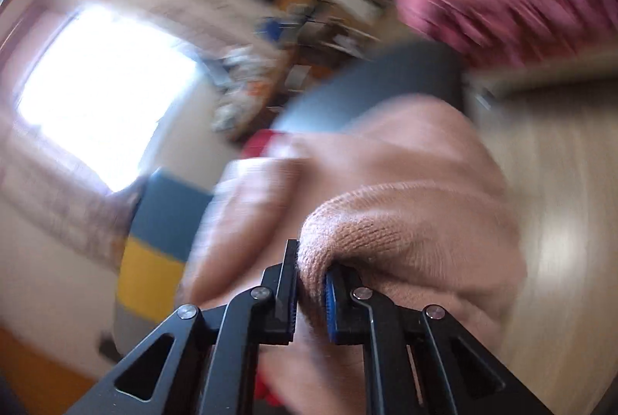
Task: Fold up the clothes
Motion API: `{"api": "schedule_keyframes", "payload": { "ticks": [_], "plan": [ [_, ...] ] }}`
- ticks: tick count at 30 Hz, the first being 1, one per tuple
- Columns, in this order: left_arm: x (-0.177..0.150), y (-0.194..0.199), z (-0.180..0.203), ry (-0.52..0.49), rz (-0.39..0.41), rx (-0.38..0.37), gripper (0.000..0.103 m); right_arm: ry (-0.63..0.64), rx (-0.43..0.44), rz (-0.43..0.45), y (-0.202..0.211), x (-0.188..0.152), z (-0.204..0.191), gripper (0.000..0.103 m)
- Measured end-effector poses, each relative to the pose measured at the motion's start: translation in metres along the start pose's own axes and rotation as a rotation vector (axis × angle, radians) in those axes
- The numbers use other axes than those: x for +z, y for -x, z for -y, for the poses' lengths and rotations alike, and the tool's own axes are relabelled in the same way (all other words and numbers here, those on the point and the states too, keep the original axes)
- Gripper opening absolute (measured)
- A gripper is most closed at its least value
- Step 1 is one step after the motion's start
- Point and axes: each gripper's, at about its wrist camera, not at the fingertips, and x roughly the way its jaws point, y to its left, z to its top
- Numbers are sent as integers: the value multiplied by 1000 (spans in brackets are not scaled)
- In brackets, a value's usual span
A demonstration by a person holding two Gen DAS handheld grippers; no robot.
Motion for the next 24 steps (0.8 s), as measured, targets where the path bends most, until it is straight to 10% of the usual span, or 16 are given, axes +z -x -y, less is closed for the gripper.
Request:
{"api": "schedule_keyframes", "payload": {
  "ticks": [6, 14, 24],
  "plan": [
    [78, 13, 69, -186, 120, -143, 59, 225, 92, -69, -19, -15, -110, 12],
    [115, -35, 222, -782, 210, -69, 59, 146, 179, -76, -1, -20, -75, 12],
    [118, -136, 277, -1029, -8, -3, 55, 35, 240, -47, 22, -1, -25, 12]
  ]
}}
